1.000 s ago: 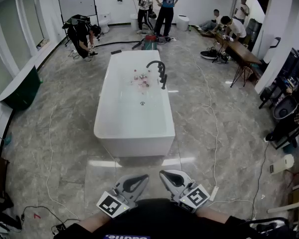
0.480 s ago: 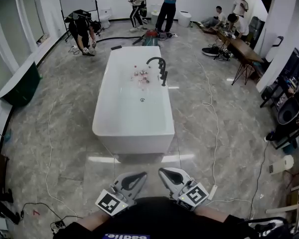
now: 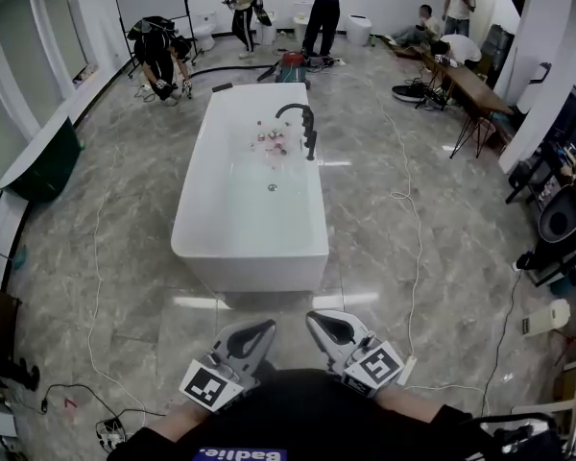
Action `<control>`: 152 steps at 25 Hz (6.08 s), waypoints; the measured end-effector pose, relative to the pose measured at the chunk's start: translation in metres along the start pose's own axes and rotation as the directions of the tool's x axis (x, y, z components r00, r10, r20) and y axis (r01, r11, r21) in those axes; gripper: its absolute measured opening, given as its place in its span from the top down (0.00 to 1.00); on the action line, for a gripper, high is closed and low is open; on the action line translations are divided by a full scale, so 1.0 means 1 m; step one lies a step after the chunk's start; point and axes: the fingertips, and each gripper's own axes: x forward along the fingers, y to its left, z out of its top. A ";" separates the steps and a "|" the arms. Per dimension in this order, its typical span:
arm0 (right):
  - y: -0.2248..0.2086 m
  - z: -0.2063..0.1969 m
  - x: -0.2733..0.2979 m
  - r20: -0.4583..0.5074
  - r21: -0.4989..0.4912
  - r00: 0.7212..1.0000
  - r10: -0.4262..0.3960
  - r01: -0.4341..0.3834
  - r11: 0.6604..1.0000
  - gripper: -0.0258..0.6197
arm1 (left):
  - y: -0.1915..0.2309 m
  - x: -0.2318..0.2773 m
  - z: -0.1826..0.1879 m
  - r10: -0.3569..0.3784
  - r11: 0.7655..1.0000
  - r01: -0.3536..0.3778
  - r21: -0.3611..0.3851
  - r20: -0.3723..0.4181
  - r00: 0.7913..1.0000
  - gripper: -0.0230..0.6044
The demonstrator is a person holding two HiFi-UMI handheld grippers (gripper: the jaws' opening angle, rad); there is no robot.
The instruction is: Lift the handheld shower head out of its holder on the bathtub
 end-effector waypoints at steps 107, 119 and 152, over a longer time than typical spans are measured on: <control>-0.669 -0.108 0.147 -0.311 0.263 0.875 -0.371 0.455 0.851 0.96 | 0.682 0.816 -0.372 0.239 0.971 -0.205 0.125 -0.592 0.770 0.61; -0.688 -0.124 0.124 -0.366 0.275 0.848 -0.383 0.492 0.826 0.96 | 0.688 0.847 -0.411 0.227 0.973 -0.196 0.120 -0.615 0.755 0.61; -0.600 -0.047 0.174 -0.230 0.252 0.912 -0.339 0.393 0.884 0.96 | 0.616 0.726 -0.237 0.205 0.979 -0.185 0.090 -0.398 0.894 0.74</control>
